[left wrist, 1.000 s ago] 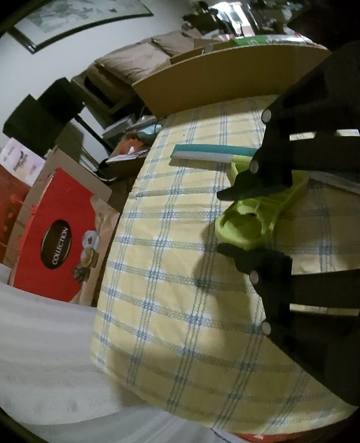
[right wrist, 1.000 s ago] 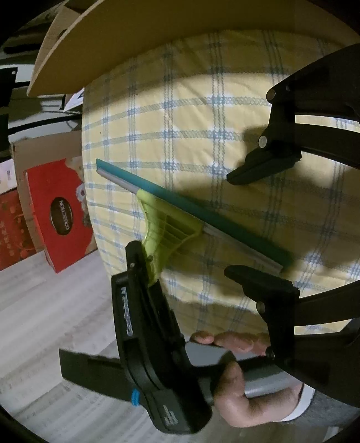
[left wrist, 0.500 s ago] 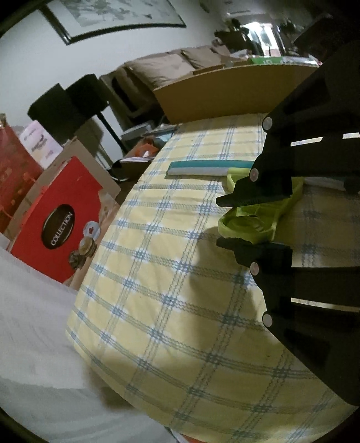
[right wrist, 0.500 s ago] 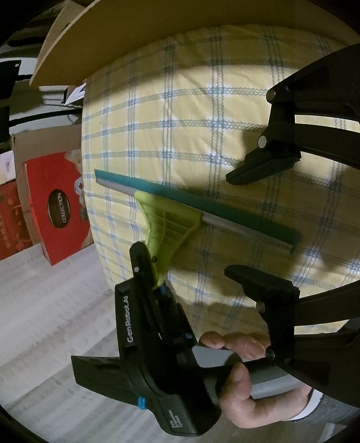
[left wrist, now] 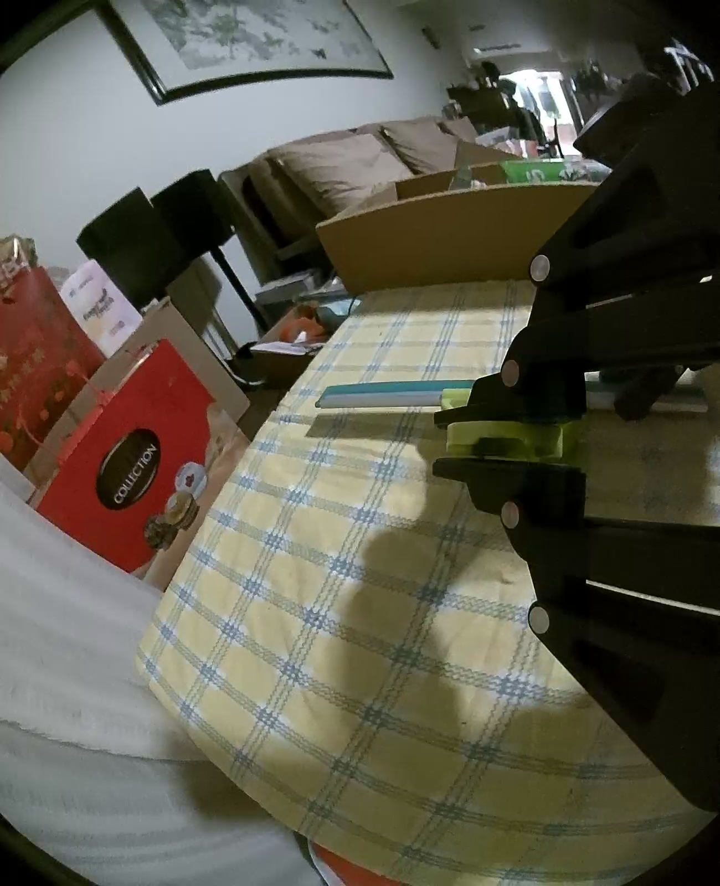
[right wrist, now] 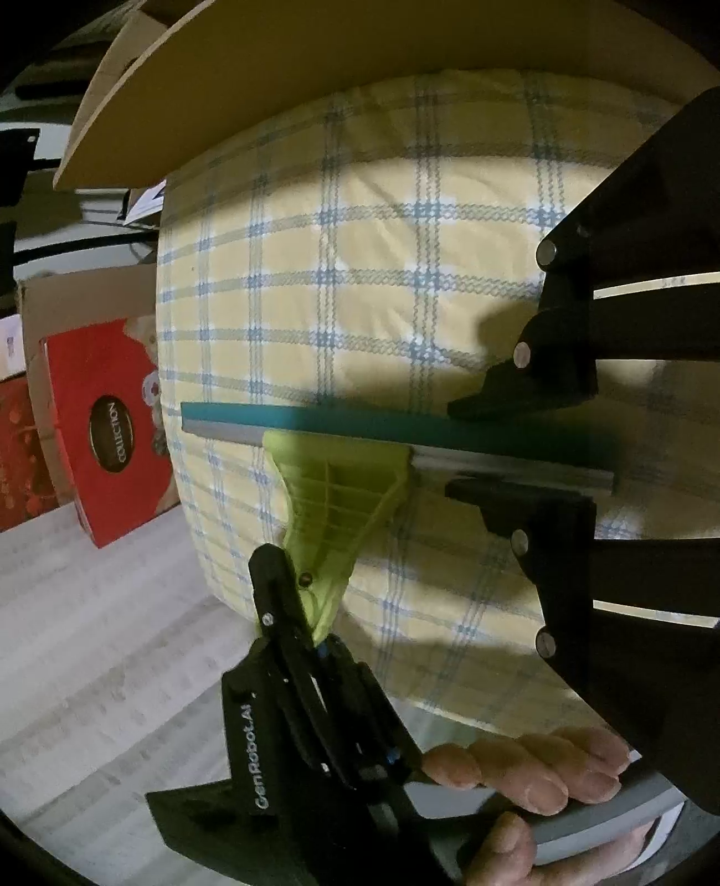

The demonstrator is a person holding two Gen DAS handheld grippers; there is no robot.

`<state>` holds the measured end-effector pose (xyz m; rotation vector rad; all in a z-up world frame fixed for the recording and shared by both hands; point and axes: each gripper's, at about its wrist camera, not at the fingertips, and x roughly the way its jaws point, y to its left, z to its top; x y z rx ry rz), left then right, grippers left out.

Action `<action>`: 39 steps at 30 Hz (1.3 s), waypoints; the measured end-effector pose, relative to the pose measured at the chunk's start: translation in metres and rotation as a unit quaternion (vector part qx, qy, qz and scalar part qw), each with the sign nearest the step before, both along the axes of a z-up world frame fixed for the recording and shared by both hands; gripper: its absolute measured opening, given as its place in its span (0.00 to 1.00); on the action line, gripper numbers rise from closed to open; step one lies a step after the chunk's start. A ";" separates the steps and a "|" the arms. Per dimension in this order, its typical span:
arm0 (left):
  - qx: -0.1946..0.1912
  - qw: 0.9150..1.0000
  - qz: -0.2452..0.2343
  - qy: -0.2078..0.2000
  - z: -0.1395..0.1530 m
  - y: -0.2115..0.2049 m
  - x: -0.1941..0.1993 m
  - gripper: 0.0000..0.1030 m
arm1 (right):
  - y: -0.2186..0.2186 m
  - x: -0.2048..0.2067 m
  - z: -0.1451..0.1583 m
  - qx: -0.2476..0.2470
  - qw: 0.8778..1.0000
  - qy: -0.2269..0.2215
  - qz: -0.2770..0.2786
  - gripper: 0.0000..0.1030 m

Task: Organize objects
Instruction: 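Lift the squeegee with both grippers and carry it over the box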

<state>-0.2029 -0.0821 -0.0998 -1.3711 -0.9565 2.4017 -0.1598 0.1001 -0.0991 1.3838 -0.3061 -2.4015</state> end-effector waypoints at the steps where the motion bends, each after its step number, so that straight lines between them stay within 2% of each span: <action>1: 0.004 1.000 0.001 0.000 0.003 0.000 0.001 0.09 | 0.001 0.002 0.004 0.002 1.000 0.006 0.001 0.20; 11: 0.039 0.999 -0.008 0.031 0.051 0.019 0.011 0.08 | 0.023 0.023 0.054 0.013 0.998 0.066 -0.004 0.20; 24: 0.059 0.995 -0.058 0.063 0.107 0.109 0.007 0.08 | 0.096 0.045 0.110 0.036 0.992 0.109 -0.055 0.20; 30: 0.076 0.992 -0.084 0.061 0.114 0.161 0.001 0.08 | 0.151 0.062 0.126 0.044 0.989 0.114 -0.085 0.20; 35: 0.074 0.989 -0.115 0.053 0.108 0.212 -0.002 0.09 | 0.197 0.069 0.126 0.057 0.986 0.109 -0.113 0.18; 39: 0.089 0.987 -0.127 0.038 0.099 0.244 -0.007 0.09 | 0.231 0.074 0.120 0.055 0.984 0.099 -0.134 0.18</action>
